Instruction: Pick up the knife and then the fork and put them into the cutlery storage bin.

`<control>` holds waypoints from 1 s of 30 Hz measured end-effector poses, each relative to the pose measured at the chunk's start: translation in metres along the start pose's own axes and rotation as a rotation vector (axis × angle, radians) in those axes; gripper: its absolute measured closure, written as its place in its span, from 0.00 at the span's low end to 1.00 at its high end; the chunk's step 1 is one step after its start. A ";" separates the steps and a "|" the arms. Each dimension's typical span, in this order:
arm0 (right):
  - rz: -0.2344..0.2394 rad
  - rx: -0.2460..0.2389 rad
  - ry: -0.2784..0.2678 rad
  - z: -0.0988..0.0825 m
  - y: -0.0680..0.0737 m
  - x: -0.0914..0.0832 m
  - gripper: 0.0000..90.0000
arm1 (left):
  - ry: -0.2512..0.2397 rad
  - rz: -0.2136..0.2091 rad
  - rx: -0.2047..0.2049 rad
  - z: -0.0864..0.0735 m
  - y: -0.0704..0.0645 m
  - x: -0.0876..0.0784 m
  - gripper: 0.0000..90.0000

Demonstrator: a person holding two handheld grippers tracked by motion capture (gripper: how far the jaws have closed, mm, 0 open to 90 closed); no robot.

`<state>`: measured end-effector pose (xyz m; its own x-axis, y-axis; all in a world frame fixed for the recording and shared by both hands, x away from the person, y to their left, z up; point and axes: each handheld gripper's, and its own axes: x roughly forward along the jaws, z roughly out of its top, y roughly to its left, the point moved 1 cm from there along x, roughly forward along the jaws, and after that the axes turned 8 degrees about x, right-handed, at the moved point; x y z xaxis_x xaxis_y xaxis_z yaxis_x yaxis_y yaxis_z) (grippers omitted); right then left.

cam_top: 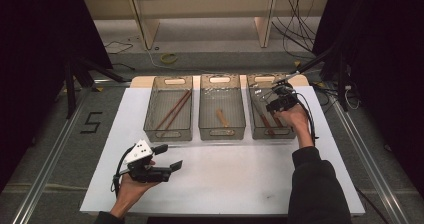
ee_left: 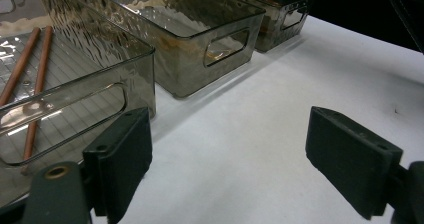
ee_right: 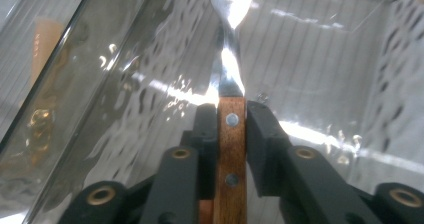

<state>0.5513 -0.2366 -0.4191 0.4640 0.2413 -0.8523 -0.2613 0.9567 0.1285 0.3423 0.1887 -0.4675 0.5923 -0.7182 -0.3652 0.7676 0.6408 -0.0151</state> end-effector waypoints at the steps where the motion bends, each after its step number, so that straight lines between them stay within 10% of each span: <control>1: 0.009 0.002 -0.007 0.000 0.001 -0.001 0.79 | 0.000 0.000 0.000 0.000 0.000 0.000 0.20; 30: 0.141 -0.081 -0.116 -0.013 0.026 -0.031 0.59 | 0.002 0.000 0.001 0.000 0.000 0.000 0.20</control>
<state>0.5191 -0.2213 -0.3962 0.5109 0.3935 -0.7643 -0.3960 0.8969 0.1970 0.3424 0.1884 -0.4678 0.5920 -0.7172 -0.3675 0.7676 0.6408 -0.0140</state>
